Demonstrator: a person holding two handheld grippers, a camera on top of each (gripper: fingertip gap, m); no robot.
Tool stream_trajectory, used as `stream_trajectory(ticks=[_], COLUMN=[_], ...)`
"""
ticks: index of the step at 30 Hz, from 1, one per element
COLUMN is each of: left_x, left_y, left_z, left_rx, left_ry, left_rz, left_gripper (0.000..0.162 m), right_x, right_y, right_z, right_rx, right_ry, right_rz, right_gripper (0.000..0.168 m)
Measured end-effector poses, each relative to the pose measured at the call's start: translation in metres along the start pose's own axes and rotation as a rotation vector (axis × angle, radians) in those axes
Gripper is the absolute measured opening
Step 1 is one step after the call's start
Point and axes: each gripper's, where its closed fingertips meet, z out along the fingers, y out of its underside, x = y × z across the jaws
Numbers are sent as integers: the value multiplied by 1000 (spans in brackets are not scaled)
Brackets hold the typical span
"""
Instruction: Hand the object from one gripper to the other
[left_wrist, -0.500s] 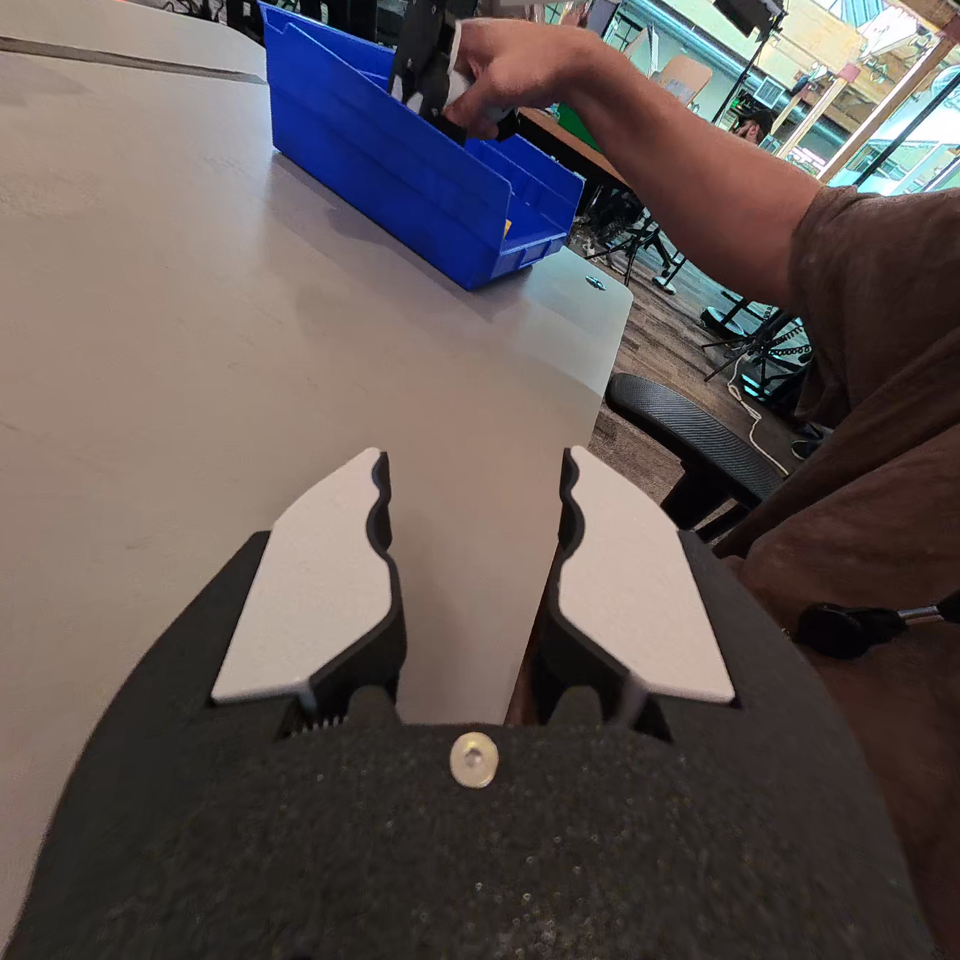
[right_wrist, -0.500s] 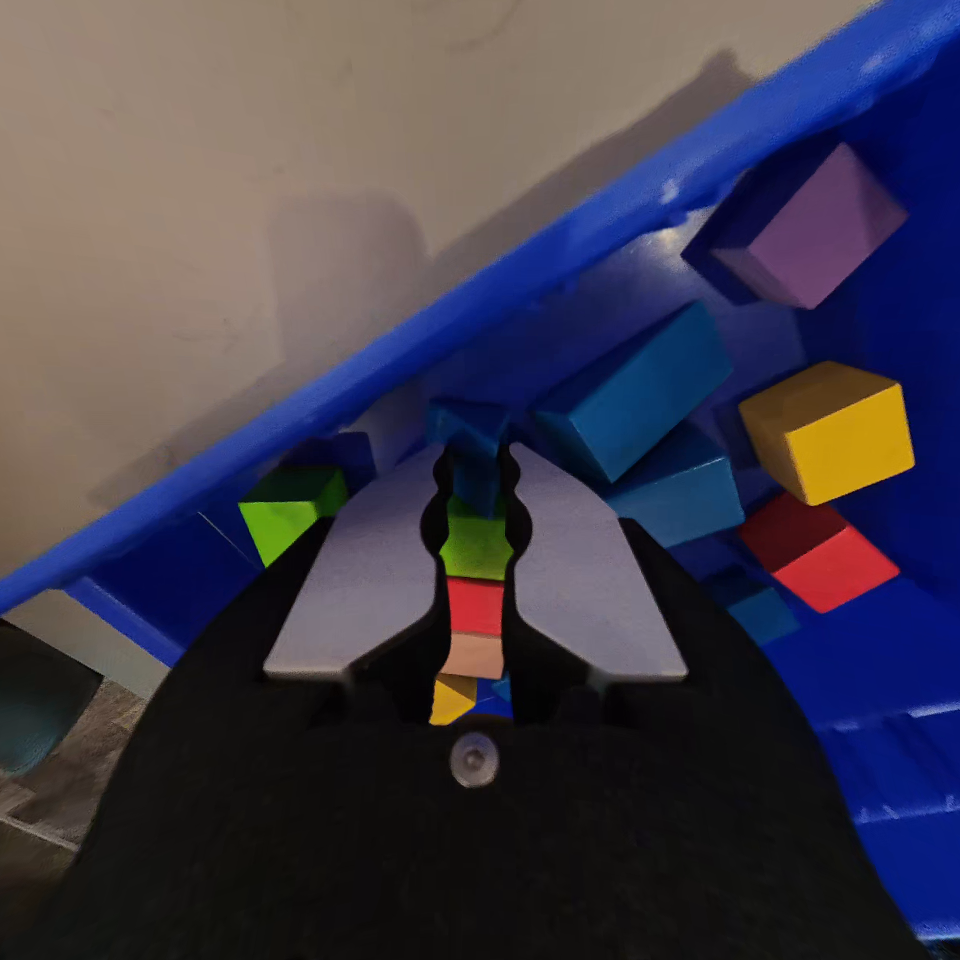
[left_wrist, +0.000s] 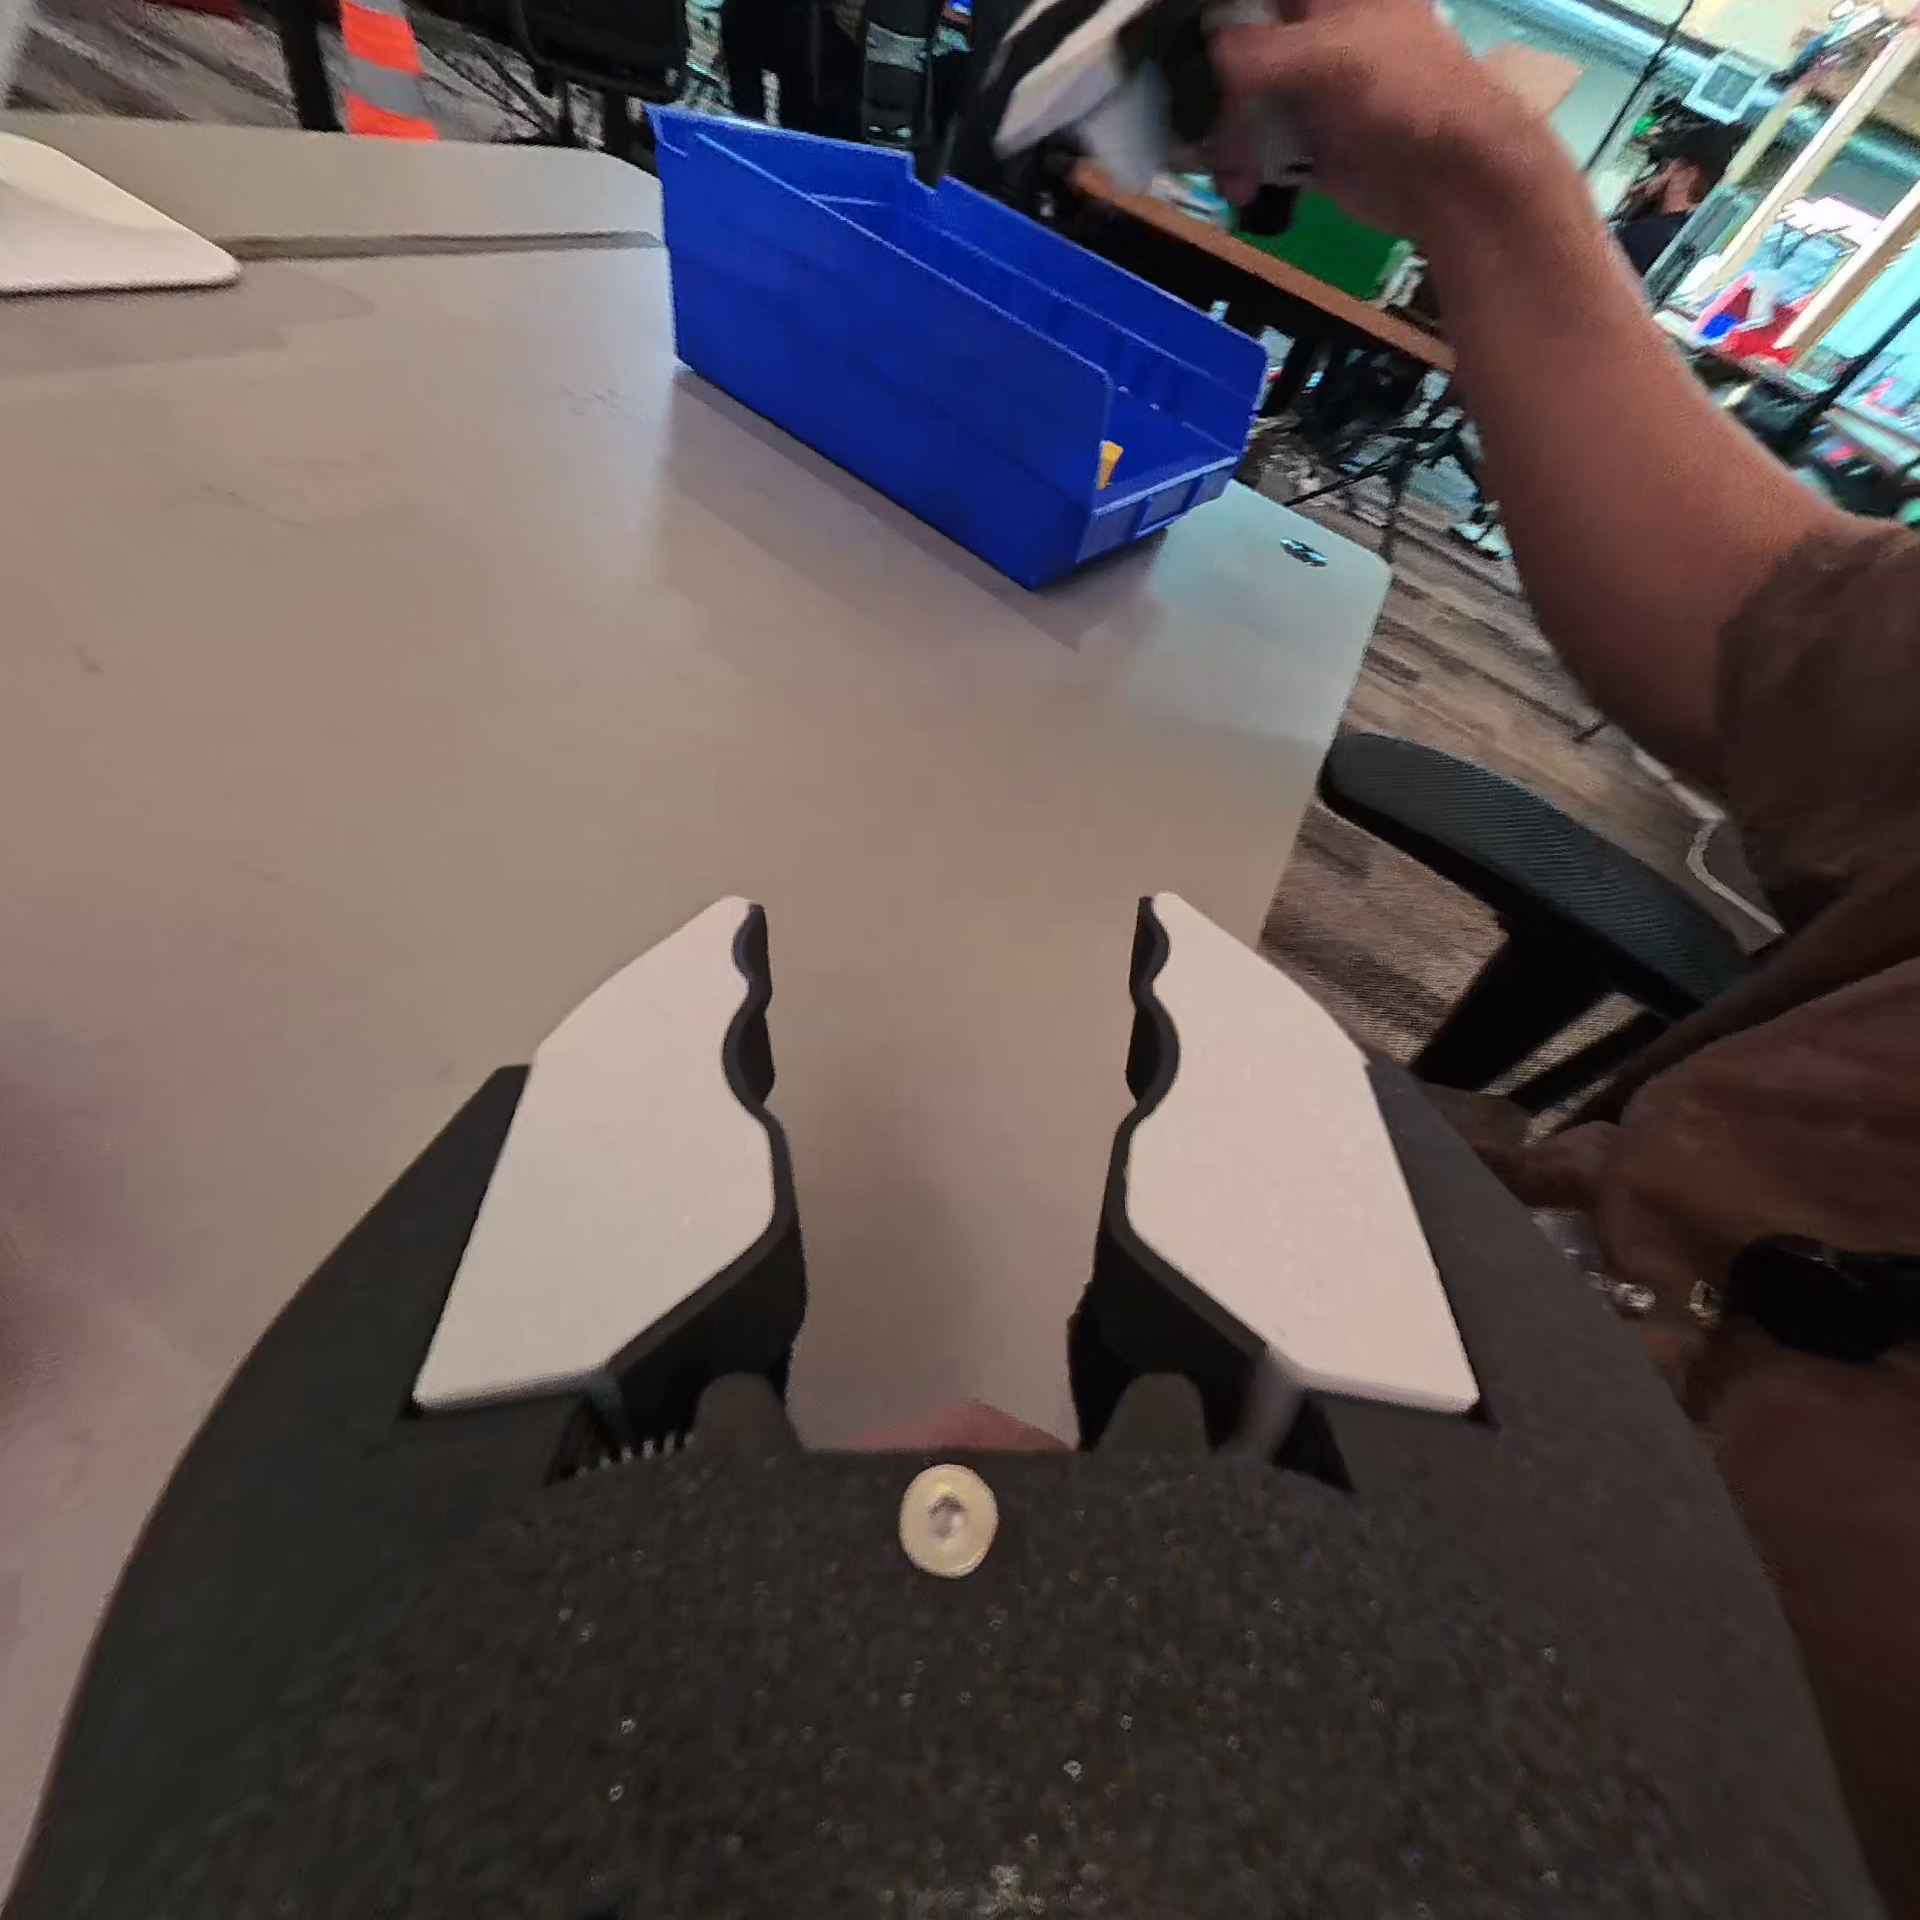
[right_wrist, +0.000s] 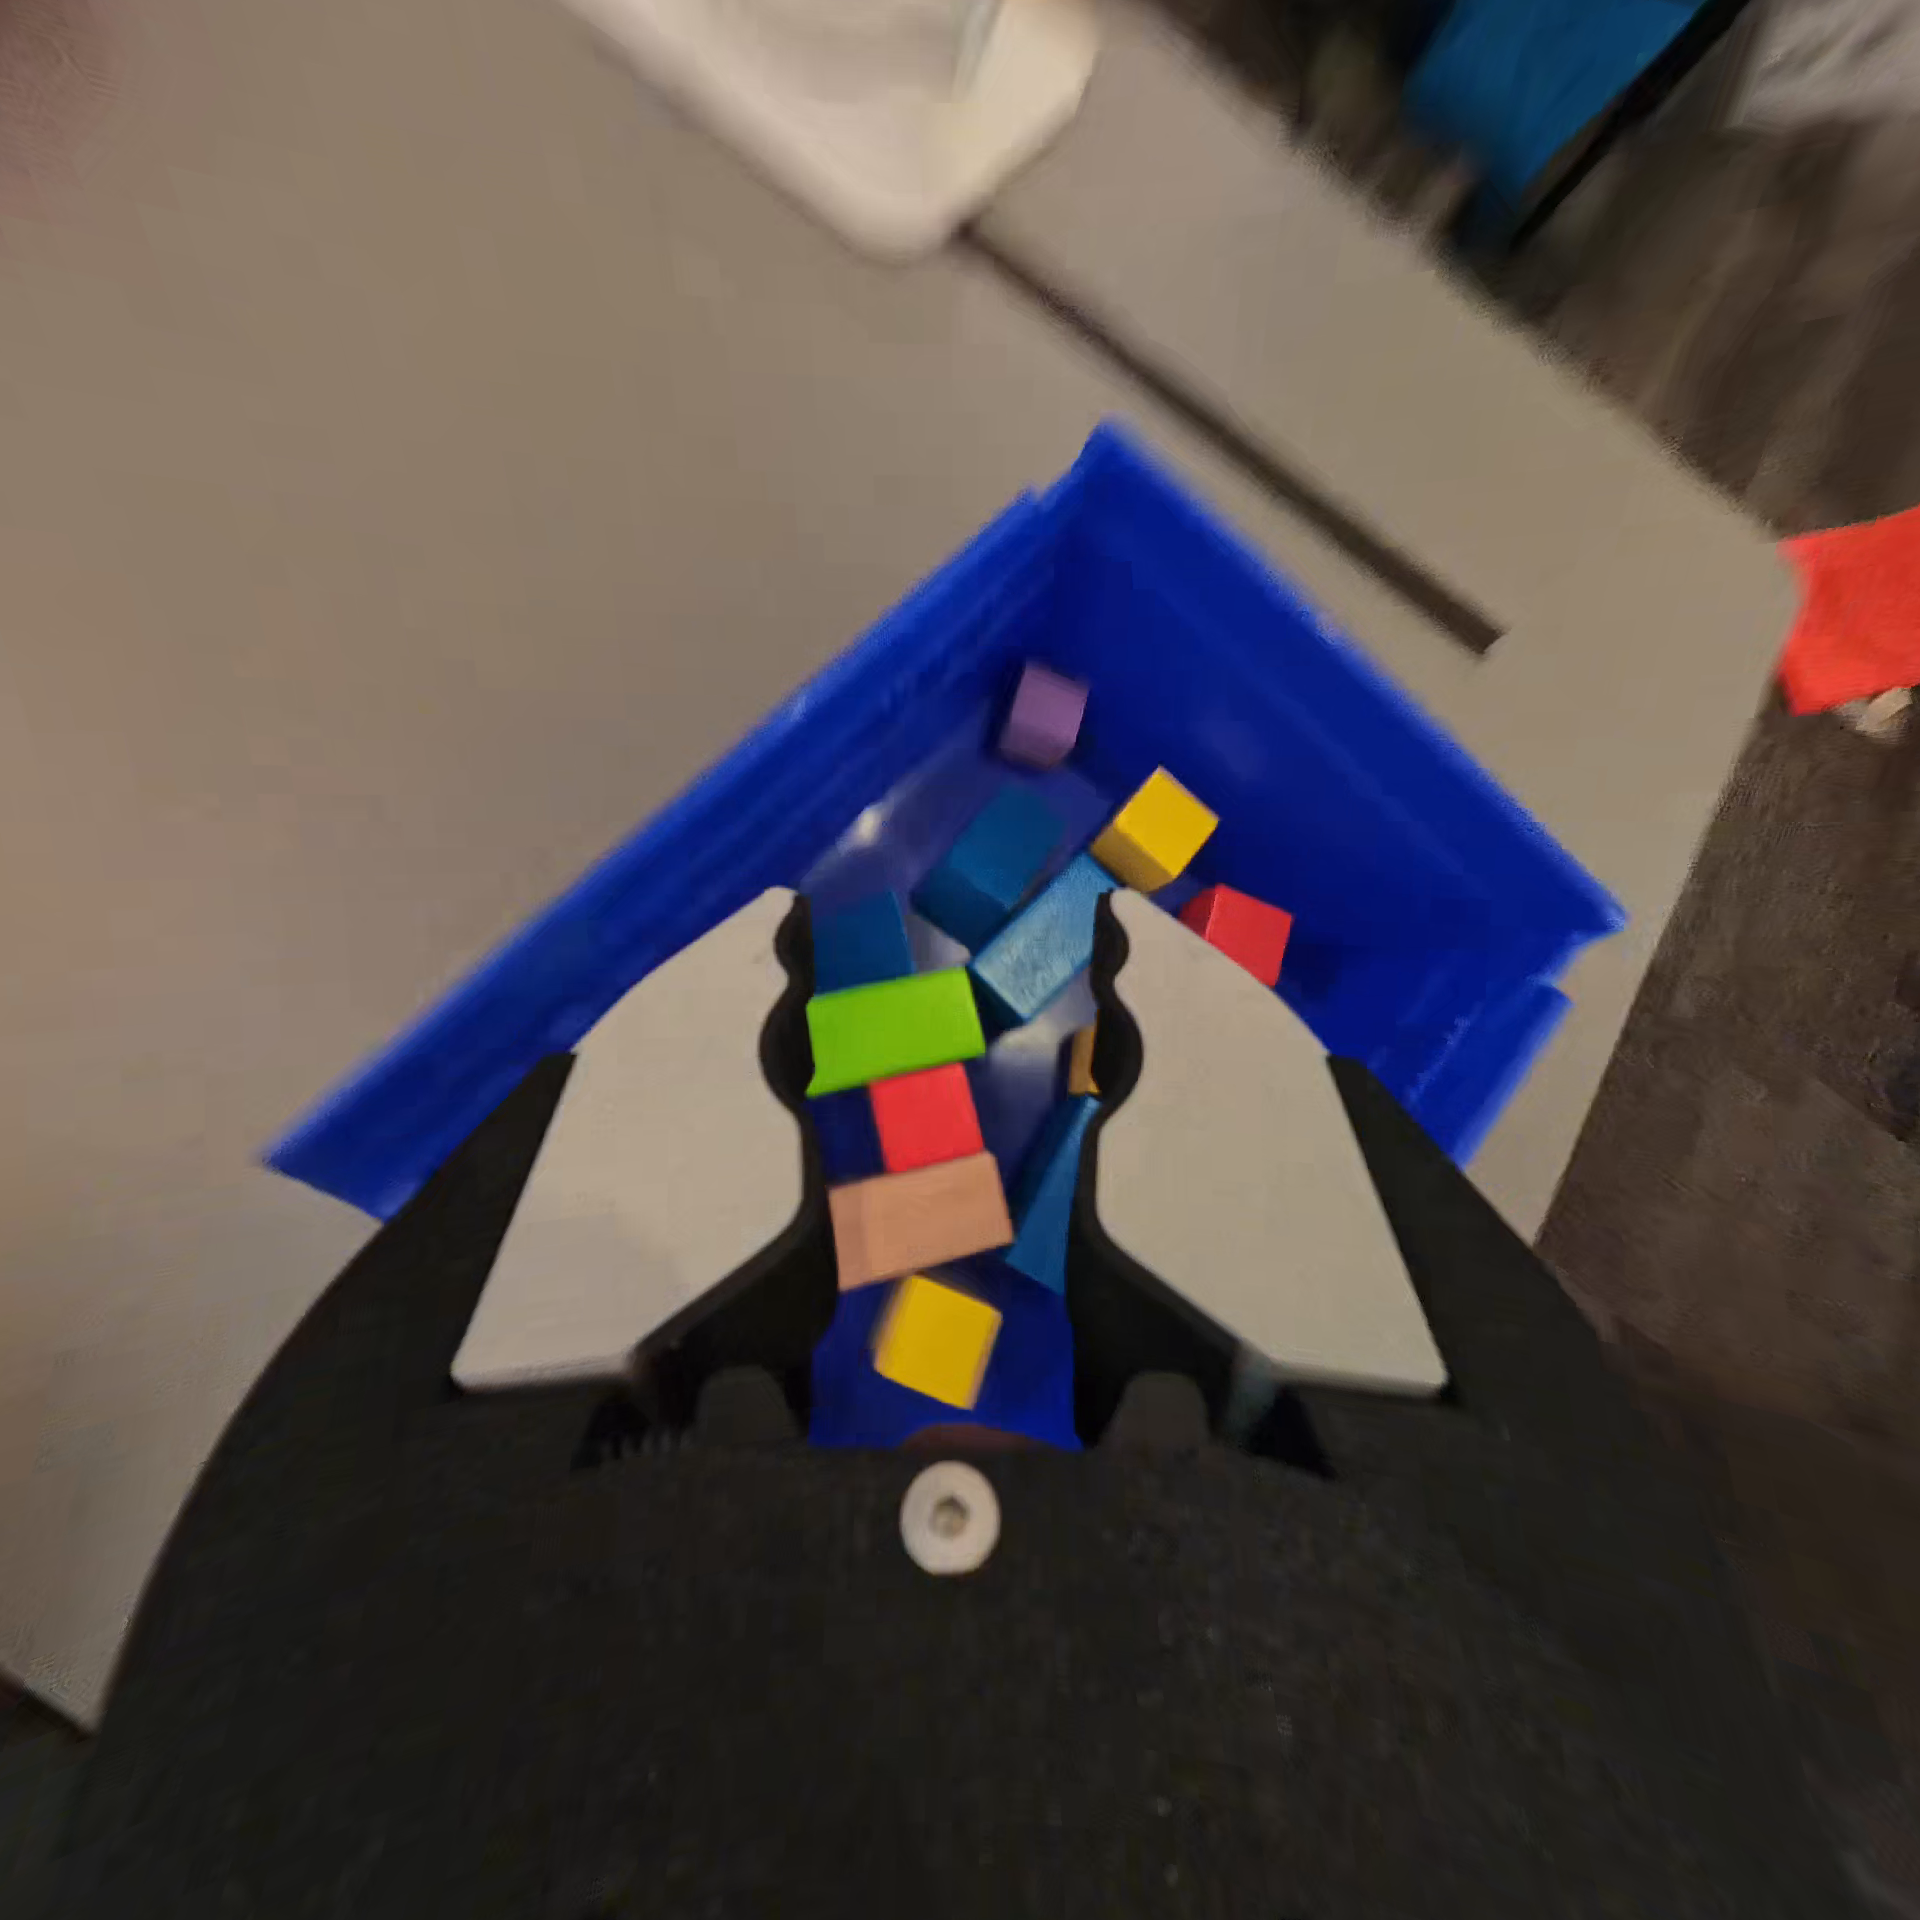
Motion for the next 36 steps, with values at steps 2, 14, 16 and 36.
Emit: stream_trajectory(ticks=[2, 14, 16, 36], left_x=[-5, -55, -90, -273], left_y=[-3, -41, -46, 45], left_z=[-3, -67, -106, -163], left_rx=[7, -77, -178, -1137], left_ry=[-40, -297, -447, -848], left_rz=[39, 82, 23, -604], left_gripper=[67, 58, 59, 51], right_x=[-14, -125, -126, -144], right_y=[-6, 102, 104, 98], right_z=[-35, -59, -54, -45], right_rx=[266, 570, 517, 499], right_ry=[18, 198, 207, 104], right_rz=[171, 457, 415, 373], right_gripper=[49, 48, 48, 47])
